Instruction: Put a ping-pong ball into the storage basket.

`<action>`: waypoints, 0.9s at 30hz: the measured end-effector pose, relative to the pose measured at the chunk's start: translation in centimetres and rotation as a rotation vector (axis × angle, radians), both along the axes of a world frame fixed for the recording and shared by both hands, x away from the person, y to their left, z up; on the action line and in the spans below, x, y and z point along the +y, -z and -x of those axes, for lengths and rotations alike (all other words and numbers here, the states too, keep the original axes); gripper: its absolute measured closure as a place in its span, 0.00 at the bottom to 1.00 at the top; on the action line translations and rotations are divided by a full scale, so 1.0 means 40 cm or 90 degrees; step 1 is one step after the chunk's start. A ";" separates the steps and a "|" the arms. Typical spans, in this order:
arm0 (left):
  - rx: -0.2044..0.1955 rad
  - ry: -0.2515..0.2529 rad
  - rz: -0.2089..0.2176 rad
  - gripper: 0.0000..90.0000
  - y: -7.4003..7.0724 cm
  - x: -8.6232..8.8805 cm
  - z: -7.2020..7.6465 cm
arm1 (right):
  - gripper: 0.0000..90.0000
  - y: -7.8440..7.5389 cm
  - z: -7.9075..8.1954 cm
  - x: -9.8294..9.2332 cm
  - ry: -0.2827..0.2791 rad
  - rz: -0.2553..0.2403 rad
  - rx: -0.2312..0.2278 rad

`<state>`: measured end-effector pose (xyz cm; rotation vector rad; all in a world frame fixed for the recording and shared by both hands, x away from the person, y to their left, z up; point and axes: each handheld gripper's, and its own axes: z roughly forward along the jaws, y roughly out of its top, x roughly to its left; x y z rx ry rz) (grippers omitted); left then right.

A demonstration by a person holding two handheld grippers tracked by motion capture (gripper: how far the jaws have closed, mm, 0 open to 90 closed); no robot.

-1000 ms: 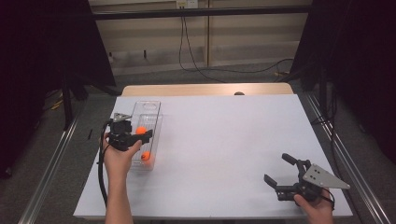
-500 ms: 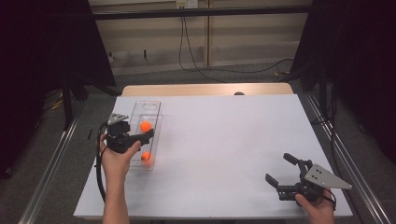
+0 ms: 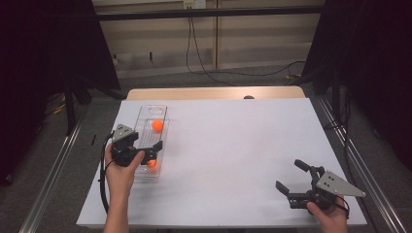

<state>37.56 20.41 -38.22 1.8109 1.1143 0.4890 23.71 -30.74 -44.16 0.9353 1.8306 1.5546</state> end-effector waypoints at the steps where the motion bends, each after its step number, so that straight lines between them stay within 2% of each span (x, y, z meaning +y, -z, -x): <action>1: 0.000 0.003 -0.001 0.03 0.003 -0.002 0.003 | 0.04 0.000 0.000 0.000 0.000 0.000 0.000; 10: -0.012 0.037 0.011 0.03 0.024 -0.006 0.029 | 0.04 0.000 0.001 0.000 0.001 -0.001 0.000; 13: -0.021 0.039 0.012 0.03 0.028 -0.003 0.039 | 0.04 0.000 0.001 0.000 0.001 0.000 0.000; 19: -0.041 0.051 0.034 0.03 0.030 0.004 0.060 | 0.04 0.000 0.002 0.001 0.001 0.000 0.000; 27: -0.059 0.047 0.064 0.03 0.038 0.012 0.069 | 0.04 -0.001 0.002 0.002 -0.001 0.001 0.000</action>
